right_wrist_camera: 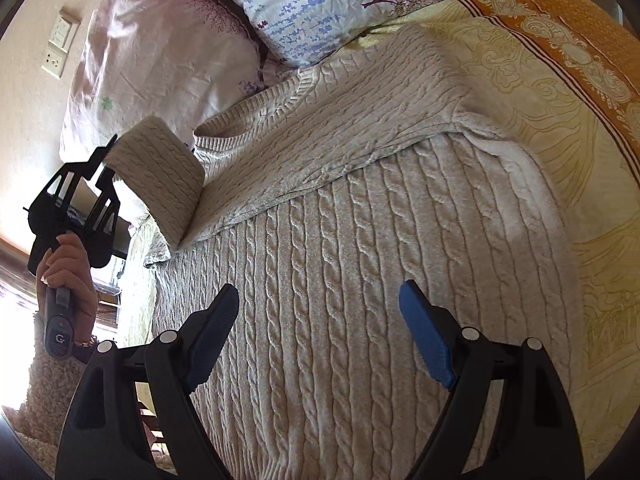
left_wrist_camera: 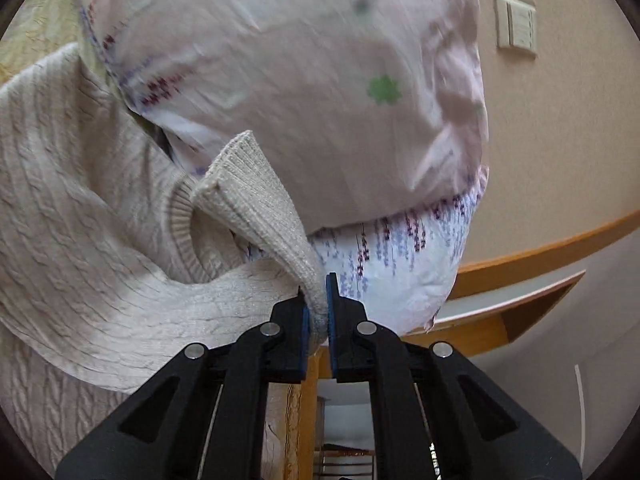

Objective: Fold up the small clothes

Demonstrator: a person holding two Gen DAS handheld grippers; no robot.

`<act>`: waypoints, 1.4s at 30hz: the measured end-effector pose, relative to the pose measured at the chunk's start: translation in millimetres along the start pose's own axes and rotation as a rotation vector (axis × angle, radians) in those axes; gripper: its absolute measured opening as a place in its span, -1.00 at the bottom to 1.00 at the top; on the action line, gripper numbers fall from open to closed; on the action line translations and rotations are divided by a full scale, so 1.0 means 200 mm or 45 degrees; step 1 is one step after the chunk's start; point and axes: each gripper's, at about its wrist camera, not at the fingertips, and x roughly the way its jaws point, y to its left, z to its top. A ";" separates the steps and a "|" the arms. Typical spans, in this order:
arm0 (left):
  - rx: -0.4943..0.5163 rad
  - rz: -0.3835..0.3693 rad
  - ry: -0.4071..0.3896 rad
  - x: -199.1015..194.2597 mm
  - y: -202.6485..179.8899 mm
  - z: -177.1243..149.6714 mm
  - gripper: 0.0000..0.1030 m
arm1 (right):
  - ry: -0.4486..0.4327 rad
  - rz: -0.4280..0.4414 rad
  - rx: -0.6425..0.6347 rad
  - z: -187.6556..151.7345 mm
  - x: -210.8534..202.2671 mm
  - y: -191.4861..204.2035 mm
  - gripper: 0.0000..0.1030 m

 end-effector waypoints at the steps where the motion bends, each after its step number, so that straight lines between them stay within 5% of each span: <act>1: 0.026 0.012 0.041 0.07 -0.02 -0.04 -0.86 | -0.010 -0.006 0.007 0.00 -0.02 -0.02 0.63; 10: 0.250 0.271 0.357 0.58 0.04 -0.48 -0.86 | -0.089 -0.073 0.118 -0.04 -0.20 -0.22 0.63; 16: 0.314 0.391 0.432 0.70 0.12 -0.61 -0.85 | -0.104 -0.101 0.160 -0.06 -0.25 -0.30 0.63; 20: 0.424 0.492 0.501 0.73 0.13 -0.66 -0.50 | -0.139 -0.093 0.169 -0.04 -0.28 -0.32 0.63; 22: 0.517 0.456 0.532 0.71 0.05 -0.68 0.06 | -0.179 -0.060 0.176 -0.01 -0.31 -0.32 0.63; 24: 0.635 0.465 0.518 0.65 -0.03 -0.70 0.46 | -0.214 -0.015 0.176 0.05 -0.33 -0.31 0.48; 28: 0.840 0.499 0.502 0.42 -0.12 -0.69 0.53 | -0.231 0.055 0.137 0.23 -0.30 -0.24 0.22; 32: 0.948 0.667 0.440 0.12 -0.11 -0.61 0.54 | -0.178 0.049 0.085 0.43 -0.16 -0.14 -0.04; 37: 0.927 0.888 0.293 -0.34 0.00 -0.49 0.54 | -0.065 -0.026 0.065 0.56 0.08 -0.09 -0.26; 42: 0.793 1.044 0.177 -0.69 0.13 -0.41 0.54 | -0.001 -0.120 0.017 0.57 0.20 -0.07 -0.26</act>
